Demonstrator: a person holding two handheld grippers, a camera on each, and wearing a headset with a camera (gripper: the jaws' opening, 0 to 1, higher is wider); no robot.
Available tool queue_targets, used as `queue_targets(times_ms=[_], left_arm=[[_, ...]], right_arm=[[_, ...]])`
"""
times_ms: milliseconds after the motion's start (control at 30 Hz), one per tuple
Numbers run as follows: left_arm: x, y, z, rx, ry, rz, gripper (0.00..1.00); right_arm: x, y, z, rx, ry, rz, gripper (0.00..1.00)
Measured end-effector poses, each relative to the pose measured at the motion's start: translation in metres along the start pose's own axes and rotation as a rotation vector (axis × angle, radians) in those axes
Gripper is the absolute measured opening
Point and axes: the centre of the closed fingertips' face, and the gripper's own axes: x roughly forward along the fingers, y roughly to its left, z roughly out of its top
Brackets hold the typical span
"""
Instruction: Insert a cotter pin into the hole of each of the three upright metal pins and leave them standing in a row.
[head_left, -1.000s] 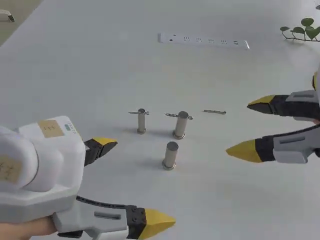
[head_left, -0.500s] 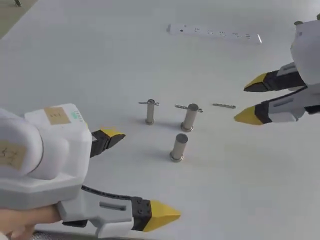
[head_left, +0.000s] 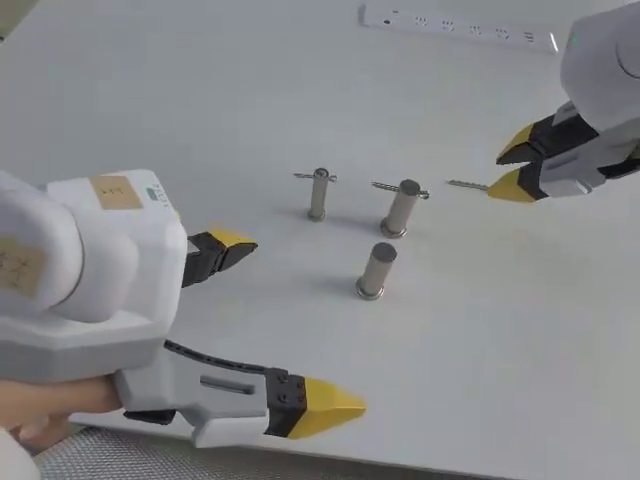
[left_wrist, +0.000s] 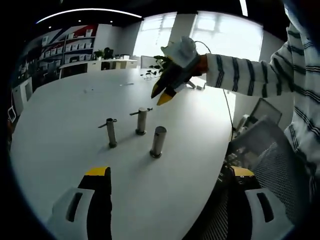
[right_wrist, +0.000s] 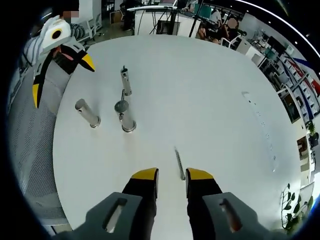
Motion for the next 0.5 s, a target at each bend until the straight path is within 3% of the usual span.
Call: queue_targets(times_ms=[167,300,500], left_arm=[[0.000,0.001,0.001,-0.009,-0.006,0.006,0.95],[0.000,0.002,0.001,-0.018,-0.007,0.010,0.94],[-0.001,0.002,-0.001,-0.022,0.004,0.008,0.94]], right_arm=[[0.015,-0.007,-0.011,-0.002,0.051,0.008,0.17],[0.022,-0.009,-0.010,0.026,0.032,0.032,0.15],[0.029,-0.012,-0.019,0.024,0.062,0.039,0.12]])
